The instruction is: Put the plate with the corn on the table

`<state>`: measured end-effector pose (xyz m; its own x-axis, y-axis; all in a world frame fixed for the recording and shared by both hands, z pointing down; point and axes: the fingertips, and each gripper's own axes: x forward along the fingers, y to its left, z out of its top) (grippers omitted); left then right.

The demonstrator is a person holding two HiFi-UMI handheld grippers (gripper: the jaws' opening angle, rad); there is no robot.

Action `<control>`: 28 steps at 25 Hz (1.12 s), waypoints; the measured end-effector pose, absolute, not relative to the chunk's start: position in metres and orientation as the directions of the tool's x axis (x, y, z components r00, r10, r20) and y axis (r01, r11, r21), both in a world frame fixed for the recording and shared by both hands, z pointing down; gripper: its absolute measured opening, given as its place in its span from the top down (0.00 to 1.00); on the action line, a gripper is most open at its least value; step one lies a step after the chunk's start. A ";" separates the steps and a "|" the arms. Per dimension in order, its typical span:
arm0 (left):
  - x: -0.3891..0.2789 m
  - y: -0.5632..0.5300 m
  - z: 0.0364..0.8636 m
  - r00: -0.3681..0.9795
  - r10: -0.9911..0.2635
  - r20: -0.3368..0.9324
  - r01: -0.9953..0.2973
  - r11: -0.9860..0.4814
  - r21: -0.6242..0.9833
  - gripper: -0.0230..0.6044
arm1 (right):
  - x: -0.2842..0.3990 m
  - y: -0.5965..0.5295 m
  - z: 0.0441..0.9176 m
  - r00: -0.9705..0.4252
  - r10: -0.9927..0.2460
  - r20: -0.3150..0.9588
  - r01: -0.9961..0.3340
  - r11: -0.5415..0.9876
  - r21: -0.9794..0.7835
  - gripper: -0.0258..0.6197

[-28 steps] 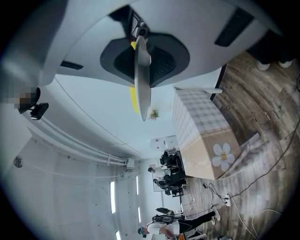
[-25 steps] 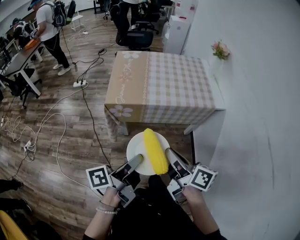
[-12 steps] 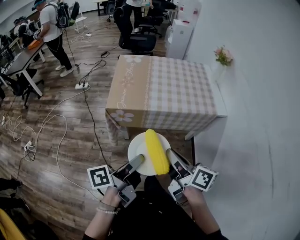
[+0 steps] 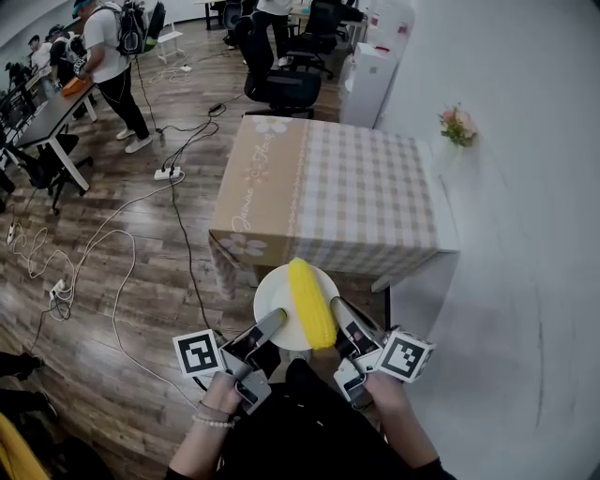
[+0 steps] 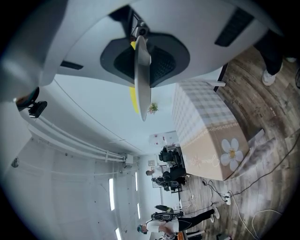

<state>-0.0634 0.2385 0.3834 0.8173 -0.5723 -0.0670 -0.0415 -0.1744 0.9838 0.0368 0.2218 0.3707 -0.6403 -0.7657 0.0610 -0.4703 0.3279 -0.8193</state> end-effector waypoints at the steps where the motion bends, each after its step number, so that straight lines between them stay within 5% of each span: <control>1: -0.056 0.235 0.382 0.815 -0.576 -0.066 -0.042 -0.172 0.984 0.91 | 0.044 0.217 0.369 -0.643 -0.764 0.061 -0.468 0.328 -0.820 0.85; 28: -0.030 0.094 0.393 0.721 -0.690 -0.064 -0.071 -0.164 0.984 0.91 | 0.069 0.062 0.384 -0.743 -0.666 0.070 -0.417 0.379 -0.826 0.85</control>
<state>-0.0302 0.0938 0.3928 0.7208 -0.6903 -0.0635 -0.0705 -0.1642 0.9839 0.0692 0.0617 0.3836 -0.7429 -0.6658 0.0696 -0.4172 0.3791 -0.8260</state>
